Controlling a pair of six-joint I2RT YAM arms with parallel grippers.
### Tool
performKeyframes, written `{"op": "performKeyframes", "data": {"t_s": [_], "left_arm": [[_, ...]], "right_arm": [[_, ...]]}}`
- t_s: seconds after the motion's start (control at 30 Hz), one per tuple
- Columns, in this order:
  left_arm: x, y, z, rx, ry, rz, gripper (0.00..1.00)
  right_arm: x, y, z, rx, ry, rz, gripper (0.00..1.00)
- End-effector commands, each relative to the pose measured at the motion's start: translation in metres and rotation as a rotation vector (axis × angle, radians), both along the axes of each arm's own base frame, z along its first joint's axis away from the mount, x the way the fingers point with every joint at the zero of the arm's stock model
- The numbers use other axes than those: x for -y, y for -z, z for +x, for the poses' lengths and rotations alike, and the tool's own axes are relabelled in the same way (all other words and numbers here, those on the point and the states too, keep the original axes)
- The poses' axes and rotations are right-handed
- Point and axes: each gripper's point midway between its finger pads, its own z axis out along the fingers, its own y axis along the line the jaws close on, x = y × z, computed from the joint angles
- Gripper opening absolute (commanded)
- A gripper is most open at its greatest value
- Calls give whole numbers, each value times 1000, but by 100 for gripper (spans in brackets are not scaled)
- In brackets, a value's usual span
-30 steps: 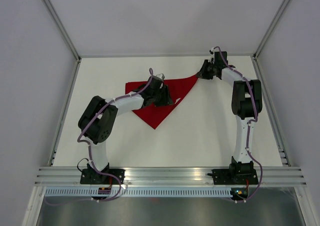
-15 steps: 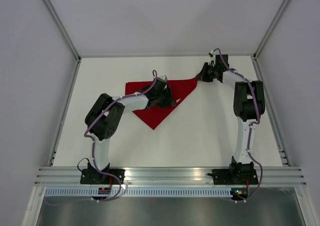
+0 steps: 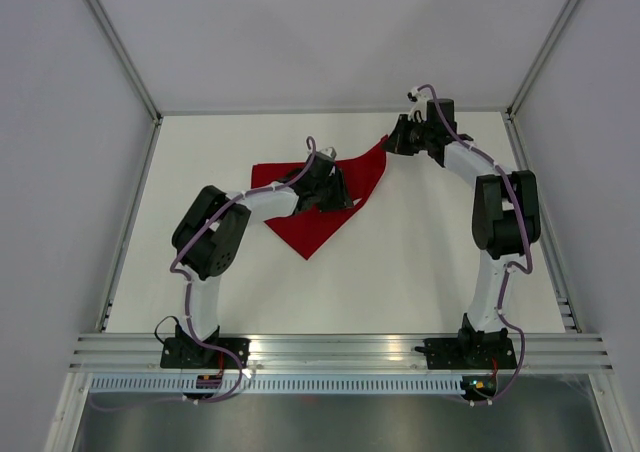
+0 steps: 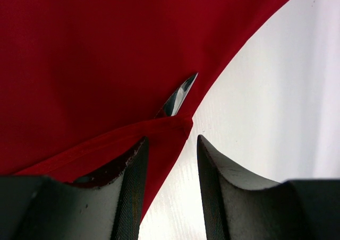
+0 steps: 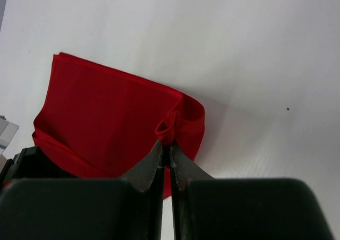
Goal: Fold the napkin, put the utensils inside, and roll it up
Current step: Fold the napkin at the center of the board.
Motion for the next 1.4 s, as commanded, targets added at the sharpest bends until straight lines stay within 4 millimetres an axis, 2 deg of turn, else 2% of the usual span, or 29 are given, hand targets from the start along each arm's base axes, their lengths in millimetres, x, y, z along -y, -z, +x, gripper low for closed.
{"op": "performKeyframes", "data": {"t_s": [0.0,0.13,0.17,0.27,0.3,0.37,0.4,0.5,0.53,0.6,0.63,0.7,0.73,0.83,1.0,1.03,1.23,1.37], "left_arm": [[15,-17,12,41,-14,-49,47],[12,-39,14,85,-22,-66,47],[10,-55,15,112,-23,-79,47],[2,-76,14,153,-46,-82,47],[-4,-91,12,179,-68,-87,47],[-13,-105,8,197,-104,-96,45],[-26,-122,6,236,-151,-97,43],[-48,-141,-3,275,-225,-98,39],[-55,-164,-8,315,-242,-124,39],[-71,-171,-14,327,-281,-102,39],[-77,-189,-20,356,-293,-121,40],[-87,-194,-27,365,-307,-111,40],[-92,-205,-32,382,-313,-125,40],[-100,-210,-41,387,-320,-124,40],[-113,-215,-57,392,-322,-128,40],[-114,-215,-58,392,-322,-128,40],[-123,-208,-70,380,-329,-125,40],[-127,-203,-75,369,-336,-123,40]], "right_arm": [[-17,-39,-9,120,-79,2,10],[-28,-42,-20,139,-122,-16,11],[-33,-40,-24,143,-142,-27,11],[-44,-40,-34,160,-177,-49,10],[-47,-44,-36,170,-183,-50,10],[-55,-47,-43,177,-206,-52,10],[-58,-48,-44,181,-213,-52,10],[-70,-52,-53,191,-246,-57,10],[-73,-50,-55,191,-255,-65,10],[-85,-55,-62,207,-283,-72,10],[-87,-55,-65,216,-294,-86,10],[-102,-57,-75,234,-332,-103,10],[-112,-54,-83,242,-364,-124,10],[-134,-50,-103,259,-440,-163,10],[-156,-36,-130,297,-540,-265,10],[-164,-30,-141,297,-571,-283,10],[-180,-9,-170,332,-681,-386,10],[-183,6,-183,328,-732,-425,10]]}}
